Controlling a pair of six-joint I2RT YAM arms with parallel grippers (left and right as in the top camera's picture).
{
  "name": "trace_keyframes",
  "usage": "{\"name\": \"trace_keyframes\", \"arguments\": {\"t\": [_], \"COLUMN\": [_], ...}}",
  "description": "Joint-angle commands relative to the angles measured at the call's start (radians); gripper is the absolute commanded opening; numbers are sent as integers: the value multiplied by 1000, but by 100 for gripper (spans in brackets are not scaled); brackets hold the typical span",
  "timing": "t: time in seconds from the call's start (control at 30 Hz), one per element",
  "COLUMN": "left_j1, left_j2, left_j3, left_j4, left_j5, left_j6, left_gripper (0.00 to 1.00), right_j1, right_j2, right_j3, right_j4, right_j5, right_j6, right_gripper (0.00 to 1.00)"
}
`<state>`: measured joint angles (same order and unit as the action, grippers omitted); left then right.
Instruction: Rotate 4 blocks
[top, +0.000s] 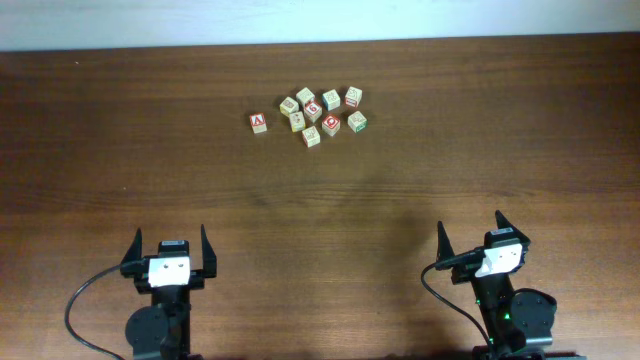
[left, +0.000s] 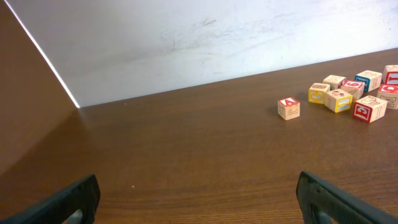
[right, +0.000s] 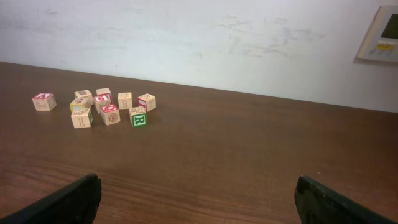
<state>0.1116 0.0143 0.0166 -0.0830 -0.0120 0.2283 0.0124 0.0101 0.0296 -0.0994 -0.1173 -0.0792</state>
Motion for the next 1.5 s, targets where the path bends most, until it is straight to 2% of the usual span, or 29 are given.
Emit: {"name": "trace_keyframes", "arguments": {"t": [0.0,1.33,1.4,1.47], "left_j1": [-6,-6,-6,-6], "left_j2": [-9,-9,-9,21], "left_j3": [-8,-8,-7,-5], "left_j4": [0,19,74,127], "left_j5": [-3,-12,67,171], "left_j6": [13,13,13,14], "left_gripper": [99,99,99,99], "right_j1": [-6,-7,-7,-7], "right_j2": [-6,-6,-6,12], "right_j3": [-9,-8,16,99], "right_j4": [2,12,5,-2], "right_j5": [-3,-3,-12,-126], "right_j6": [1,11,12,12], "right_gripper": [99,98,99,99]}}
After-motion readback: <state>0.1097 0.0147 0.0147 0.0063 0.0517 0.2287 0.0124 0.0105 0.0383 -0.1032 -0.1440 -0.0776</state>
